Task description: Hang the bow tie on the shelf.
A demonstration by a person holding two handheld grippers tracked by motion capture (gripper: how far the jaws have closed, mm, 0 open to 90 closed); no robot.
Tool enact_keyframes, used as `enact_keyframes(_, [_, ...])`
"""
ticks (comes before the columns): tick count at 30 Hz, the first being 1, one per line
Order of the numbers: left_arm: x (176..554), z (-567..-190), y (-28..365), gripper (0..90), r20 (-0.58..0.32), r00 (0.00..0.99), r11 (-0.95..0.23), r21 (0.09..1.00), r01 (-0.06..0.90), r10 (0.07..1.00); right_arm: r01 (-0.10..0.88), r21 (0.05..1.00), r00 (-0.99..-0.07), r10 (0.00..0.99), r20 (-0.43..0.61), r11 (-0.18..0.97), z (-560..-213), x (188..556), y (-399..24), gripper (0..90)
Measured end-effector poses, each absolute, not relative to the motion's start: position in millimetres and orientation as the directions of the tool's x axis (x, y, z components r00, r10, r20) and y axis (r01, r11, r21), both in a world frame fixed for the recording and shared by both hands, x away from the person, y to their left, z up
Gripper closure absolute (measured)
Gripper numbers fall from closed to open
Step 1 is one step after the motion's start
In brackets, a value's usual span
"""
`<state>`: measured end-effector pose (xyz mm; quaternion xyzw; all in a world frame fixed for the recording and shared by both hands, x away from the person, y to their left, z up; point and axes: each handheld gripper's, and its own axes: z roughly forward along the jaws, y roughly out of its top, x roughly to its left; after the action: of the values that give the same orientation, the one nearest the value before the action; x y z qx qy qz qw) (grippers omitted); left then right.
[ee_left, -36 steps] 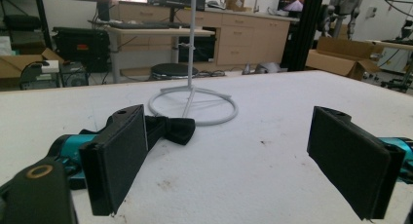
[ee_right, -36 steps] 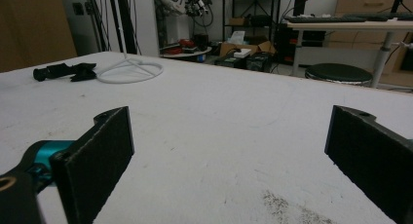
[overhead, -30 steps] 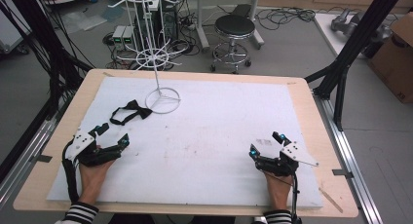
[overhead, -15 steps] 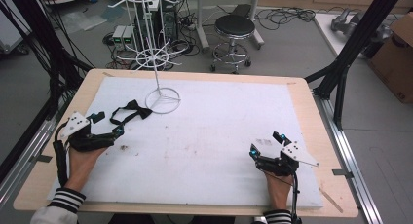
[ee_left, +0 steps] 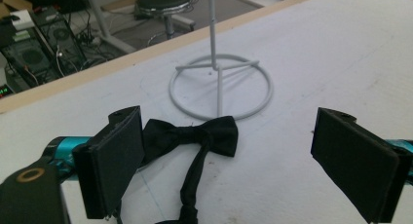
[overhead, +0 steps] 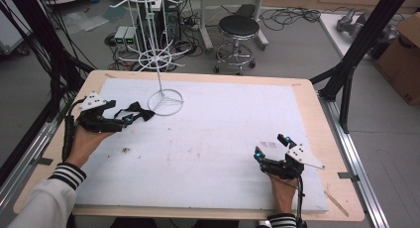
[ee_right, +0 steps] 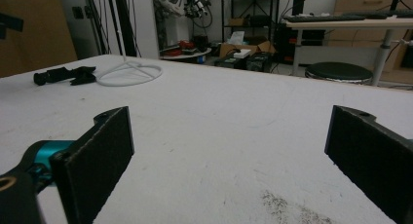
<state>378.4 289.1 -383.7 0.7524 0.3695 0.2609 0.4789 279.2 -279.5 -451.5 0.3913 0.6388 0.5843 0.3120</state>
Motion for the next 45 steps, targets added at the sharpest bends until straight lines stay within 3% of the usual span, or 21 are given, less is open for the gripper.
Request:
enact_keyframes(9, [406.3,-385.7,284.3,12.6,0.082,0.601,-0.366,0.855,0.368,0.795,0.136,0.991,-0.499,0.865,0.059,0.011,-451.6,279.3,-280.1,2.8])
enact_keyframes(27, [440.6,-406.6,271.7,13.0,0.079,0.625,-0.465,0.741,0.485,0.777,0.14,0.99,-0.497,0.865,0.068,0.002,-451.7,279.3,-280.2,2.8])
enact_keyframes(45, [448.4,-409.6,257.7,39.2,0.105,0.636,-0.554,0.612,0.565,0.765,0.138,0.99,-0.498,0.865,0.065,0.005,-451.6,279.5,-280.5,2.8])
